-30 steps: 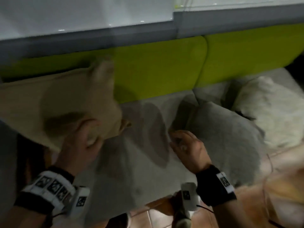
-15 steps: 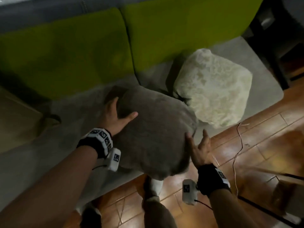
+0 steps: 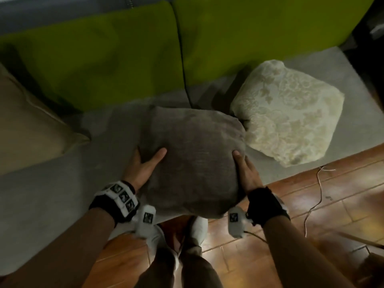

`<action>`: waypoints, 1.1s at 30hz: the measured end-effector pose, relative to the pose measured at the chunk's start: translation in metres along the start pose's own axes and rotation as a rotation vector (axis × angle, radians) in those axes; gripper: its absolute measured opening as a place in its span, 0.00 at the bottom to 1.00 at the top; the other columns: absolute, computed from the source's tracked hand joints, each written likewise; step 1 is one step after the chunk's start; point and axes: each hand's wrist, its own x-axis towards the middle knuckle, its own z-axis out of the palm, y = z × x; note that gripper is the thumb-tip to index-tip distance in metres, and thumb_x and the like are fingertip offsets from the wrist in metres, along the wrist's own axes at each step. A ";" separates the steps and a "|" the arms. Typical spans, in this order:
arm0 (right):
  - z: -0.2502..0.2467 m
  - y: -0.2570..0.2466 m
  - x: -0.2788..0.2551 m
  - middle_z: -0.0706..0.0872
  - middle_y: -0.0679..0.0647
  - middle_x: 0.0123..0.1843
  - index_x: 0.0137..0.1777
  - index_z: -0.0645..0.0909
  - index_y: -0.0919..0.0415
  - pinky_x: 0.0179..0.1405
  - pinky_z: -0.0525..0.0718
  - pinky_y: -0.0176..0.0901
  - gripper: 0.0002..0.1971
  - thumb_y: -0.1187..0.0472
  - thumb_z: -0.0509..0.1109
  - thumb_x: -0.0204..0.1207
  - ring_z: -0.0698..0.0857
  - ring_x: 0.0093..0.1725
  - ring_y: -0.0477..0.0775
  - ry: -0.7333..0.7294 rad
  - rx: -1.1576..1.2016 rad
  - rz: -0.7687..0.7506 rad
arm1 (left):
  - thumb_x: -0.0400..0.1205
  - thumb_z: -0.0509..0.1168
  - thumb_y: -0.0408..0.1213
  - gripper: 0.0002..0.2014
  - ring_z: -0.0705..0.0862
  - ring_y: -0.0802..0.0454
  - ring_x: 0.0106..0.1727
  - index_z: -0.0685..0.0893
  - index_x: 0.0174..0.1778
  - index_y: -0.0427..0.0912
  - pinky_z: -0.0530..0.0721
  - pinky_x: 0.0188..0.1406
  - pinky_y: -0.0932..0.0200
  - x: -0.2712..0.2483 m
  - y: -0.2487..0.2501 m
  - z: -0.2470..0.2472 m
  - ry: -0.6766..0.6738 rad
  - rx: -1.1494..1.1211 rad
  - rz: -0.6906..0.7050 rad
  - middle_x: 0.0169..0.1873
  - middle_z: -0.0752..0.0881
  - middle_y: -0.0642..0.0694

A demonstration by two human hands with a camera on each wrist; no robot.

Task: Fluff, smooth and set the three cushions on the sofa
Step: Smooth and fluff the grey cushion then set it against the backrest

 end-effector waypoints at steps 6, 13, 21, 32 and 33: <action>0.035 -0.054 0.033 0.80 0.49 0.77 0.80 0.71 0.34 0.76 0.76 0.65 0.55 0.10 0.64 0.52 0.80 0.71 0.60 -0.126 -0.201 -0.090 | 0.70 0.75 0.65 0.47 0.75 0.50 0.75 0.63 0.84 0.60 0.74 0.70 0.50 -0.022 -0.056 -0.033 0.150 -0.172 0.021 0.77 0.75 0.56; 0.090 -0.061 0.052 0.72 0.53 0.84 0.84 0.63 0.32 0.81 0.68 0.67 0.45 0.15 0.56 0.68 0.73 0.80 0.66 -0.125 -0.341 -0.109 | 0.65 0.72 0.75 0.53 0.73 0.52 0.77 0.61 0.84 0.61 0.70 0.79 0.47 0.024 -0.070 -0.075 0.184 -0.107 0.068 0.79 0.72 0.58; 0.093 -0.046 0.042 0.71 0.55 0.85 0.84 0.60 0.32 0.81 0.66 0.70 0.43 0.15 0.47 0.71 0.72 0.81 0.66 -0.077 -0.426 -0.183 | 0.74 0.64 0.73 0.40 0.80 0.49 0.70 0.69 0.80 0.58 0.76 0.74 0.42 0.029 -0.096 -0.101 0.127 -0.107 0.021 0.72 0.80 0.53; 0.020 0.041 0.013 0.89 0.49 0.52 0.53 0.84 0.50 0.47 0.86 0.43 0.04 0.60 0.73 0.82 0.89 0.52 0.53 0.090 -0.505 -0.651 | 0.79 0.72 0.36 0.05 0.89 0.41 0.55 0.88 0.46 0.51 0.85 0.63 0.41 -0.044 -0.163 -0.064 0.184 -0.144 -0.047 0.48 0.91 0.43; 0.019 0.047 0.018 0.88 0.46 0.49 0.51 0.84 0.48 0.47 0.85 0.40 0.06 0.62 0.73 0.82 0.89 0.52 0.51 0.048 -0.513 -0.617 | 0.76 0.72 0.41 0.05 0.88 0.43 0.56 0.89 0.46 0.54 0.85 0.64 0.40 -0.042 -0.164 -0.058 0.191 -0.136 -0.060 0.48 0.91 0.45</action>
